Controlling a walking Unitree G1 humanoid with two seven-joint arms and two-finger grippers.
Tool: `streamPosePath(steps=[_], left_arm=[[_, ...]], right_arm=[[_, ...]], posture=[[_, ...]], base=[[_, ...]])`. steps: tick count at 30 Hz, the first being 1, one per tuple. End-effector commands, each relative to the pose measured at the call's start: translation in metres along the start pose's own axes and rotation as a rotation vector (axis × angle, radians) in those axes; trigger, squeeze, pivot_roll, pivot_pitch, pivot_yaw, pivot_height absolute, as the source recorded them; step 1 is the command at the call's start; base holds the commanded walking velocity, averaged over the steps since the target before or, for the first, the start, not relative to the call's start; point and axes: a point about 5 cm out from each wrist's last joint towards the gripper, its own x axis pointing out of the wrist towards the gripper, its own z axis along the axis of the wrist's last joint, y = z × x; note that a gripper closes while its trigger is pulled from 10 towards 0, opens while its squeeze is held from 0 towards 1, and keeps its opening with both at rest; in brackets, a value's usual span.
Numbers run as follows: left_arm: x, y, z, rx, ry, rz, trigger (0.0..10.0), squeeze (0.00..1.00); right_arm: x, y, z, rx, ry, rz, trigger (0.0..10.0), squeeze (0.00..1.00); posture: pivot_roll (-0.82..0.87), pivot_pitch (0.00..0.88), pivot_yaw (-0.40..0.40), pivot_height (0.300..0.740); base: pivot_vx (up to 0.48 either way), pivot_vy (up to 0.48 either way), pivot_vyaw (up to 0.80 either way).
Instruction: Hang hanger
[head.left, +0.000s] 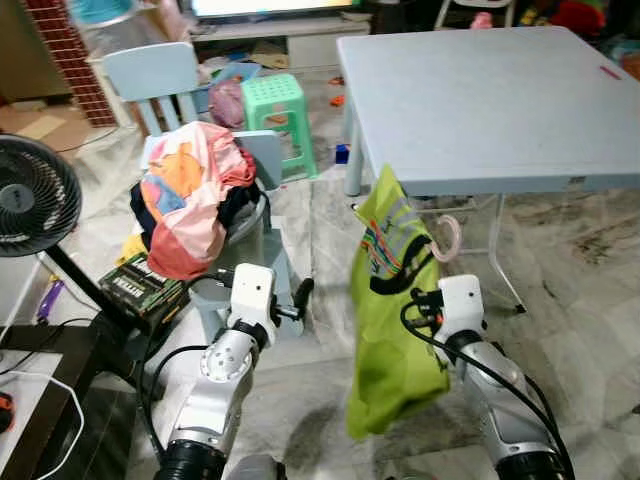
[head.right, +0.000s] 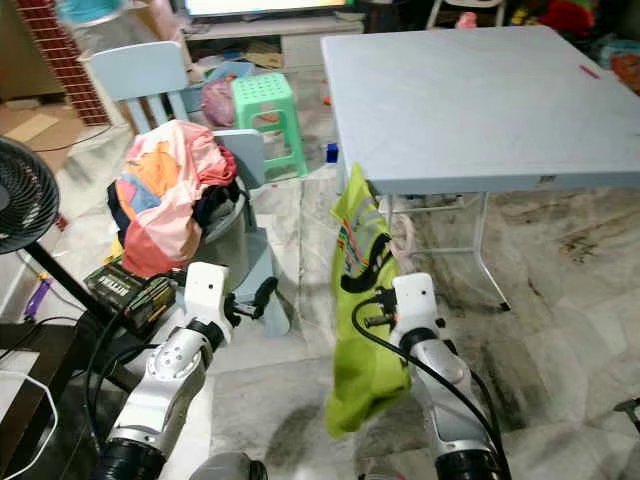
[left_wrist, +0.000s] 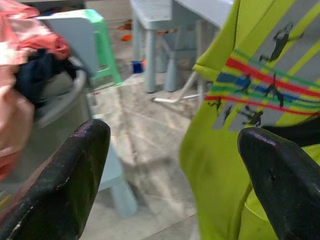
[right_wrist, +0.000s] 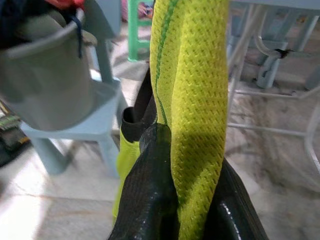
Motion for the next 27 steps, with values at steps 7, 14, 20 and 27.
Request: streamPosePath(steps=[7,14,20,27], left_arm=[[0.003,0.001,0.003,0.024,0.004,-0.015,10.0,0.00],[0.011,-0.001,0.000,0.109,0.044,-0.100,10.0,0.00],[0.020,-0.009,0.012,0.121,0.001,-0.161,10.0,0.00],[0.026,-0.008,0.021,0.143,-0.041,-0.159,10.0,0.00]], right_arm=[[-0.002,-0.002,0.011,0.024,-0.060,0.014,10.0,0.00],[-0.009,0.005,0.029,0.043,-0.148,0.181,10.0,0.00],[-0.010,0.013,0.044,0.092,-0.186,0.235,10.0,0.00],[-0.018,0.029,0.050,0.078,-0.182,0.387,10.0,0.00]], posture=[[-0.06,0.000,0.038,0.740],[-0.06,0.000,0.042,0.740],[-0.07,0.000,0.048,0.740],[-0.08,0.000,0.057,0.740]], base=[[0.000,0.000,0.00],[0.000,0.000,0.57],[0.000,0.000,0.27],[0.000,0.000,0.00]])
